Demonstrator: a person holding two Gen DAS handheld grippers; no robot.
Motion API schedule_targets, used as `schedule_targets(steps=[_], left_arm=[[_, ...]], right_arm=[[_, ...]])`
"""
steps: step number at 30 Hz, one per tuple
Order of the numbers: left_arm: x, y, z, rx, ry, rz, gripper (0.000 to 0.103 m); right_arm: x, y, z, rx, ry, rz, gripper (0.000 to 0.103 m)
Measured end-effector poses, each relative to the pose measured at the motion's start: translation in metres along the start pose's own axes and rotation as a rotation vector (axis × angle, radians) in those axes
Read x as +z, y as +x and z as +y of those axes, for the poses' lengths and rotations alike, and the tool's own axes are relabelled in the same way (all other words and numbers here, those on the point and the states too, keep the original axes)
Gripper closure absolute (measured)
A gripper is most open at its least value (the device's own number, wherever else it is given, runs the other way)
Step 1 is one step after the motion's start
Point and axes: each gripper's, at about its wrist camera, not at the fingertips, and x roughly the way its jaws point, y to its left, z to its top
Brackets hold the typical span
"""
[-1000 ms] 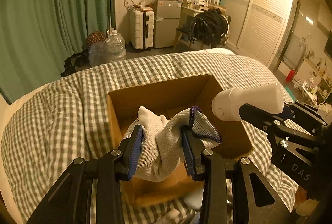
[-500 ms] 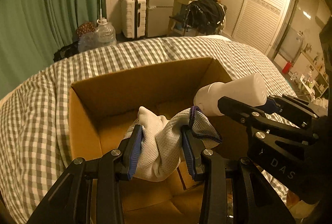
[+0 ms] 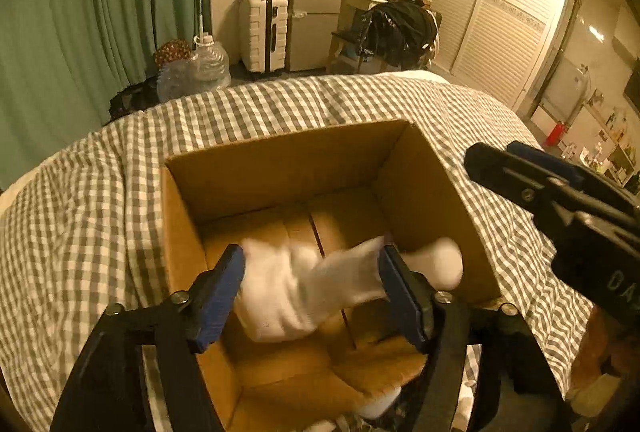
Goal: Organize objects
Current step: 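Carry socks and cup into the box and open both grippers, then move both grippers back to the pile and grasp the white plush toy with the right gripper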
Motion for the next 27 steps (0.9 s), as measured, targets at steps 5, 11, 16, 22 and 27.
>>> schedule_targets(steps=[5,11,16,22,27], left_arm=[[-0.001,-0.038,-0.007,0.025,0.011,-0.043,0.018],[-0.006,-0.084,-0.015,0.033,0.004,-0.084,0.014],[-0.018,-0.120,-0.018,0.057,-0.018,-0.132,0.005],[-0.038,-0.147,-0.023,0.082,-0.031,-0.143,0.003],[-0.065,-0.155,-0.027,0.105,-0.030,-0.140,0.001]], right_arm=[[0.007,-0.037,0.000,-0.021,-0.001,-0.036,0.037],[0.007,-0.094,0.009,-0.049,-0.023,-0.080,0.029],[0.003,-0.150,0.014,-0.076,-0.035,-0.129,0.018],[-0.009,-0.196,0.020,-0.110,-0.060,-0.160,0.013],[-0.029,-0.214,0.025,-0.110,-0.085,-0.153,0.013]])
